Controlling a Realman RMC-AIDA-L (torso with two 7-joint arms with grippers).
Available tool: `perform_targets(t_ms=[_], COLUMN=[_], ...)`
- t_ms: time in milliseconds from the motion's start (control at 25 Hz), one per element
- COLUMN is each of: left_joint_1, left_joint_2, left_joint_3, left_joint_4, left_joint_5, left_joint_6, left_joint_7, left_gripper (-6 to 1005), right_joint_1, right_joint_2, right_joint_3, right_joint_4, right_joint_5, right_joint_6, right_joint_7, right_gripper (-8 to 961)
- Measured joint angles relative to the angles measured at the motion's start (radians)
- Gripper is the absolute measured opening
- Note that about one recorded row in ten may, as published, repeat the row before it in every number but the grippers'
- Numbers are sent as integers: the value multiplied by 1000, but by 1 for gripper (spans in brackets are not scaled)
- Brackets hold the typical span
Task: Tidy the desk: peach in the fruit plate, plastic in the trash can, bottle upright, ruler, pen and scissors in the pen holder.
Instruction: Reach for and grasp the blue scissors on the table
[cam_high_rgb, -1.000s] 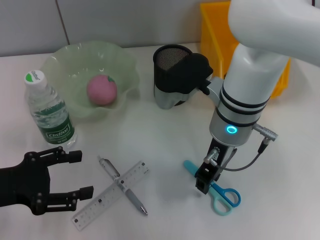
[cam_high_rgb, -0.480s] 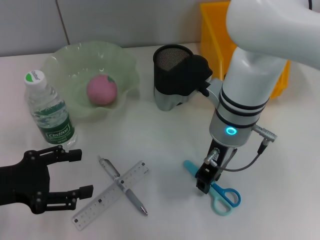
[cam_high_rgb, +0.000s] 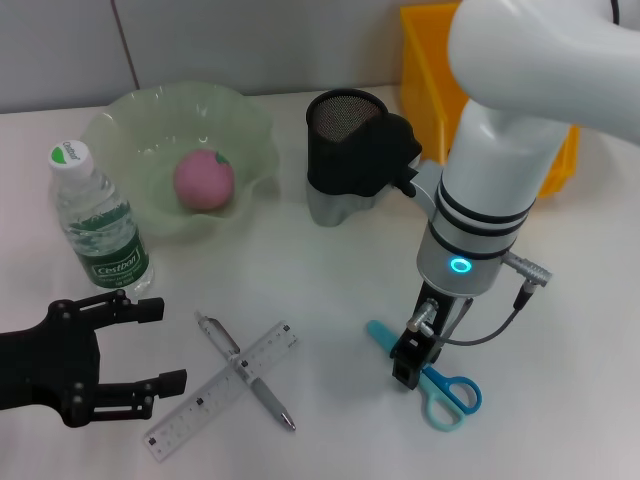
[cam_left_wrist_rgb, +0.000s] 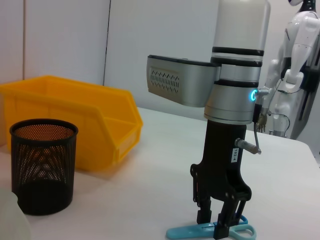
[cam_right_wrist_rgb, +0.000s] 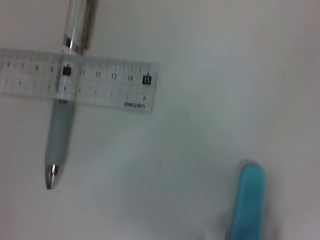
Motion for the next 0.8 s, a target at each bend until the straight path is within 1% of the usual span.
perform_targets(t_ms=[800], left_joint_1=[-4], left_joint_2=[0], left_joint_3=[0], left_joint_4=[1], left_joint_5=[0], left_joint_6=[2], left_joint_7=[-2], left_gripper=[863], right_joint_1=[0], right_joint_2=[0], right_joint_3=[-16], right_joint_4=[-7], right_joint_5=[-2], right_joint_6=[-2], right_joint_7=[0], right_gripper=[392])
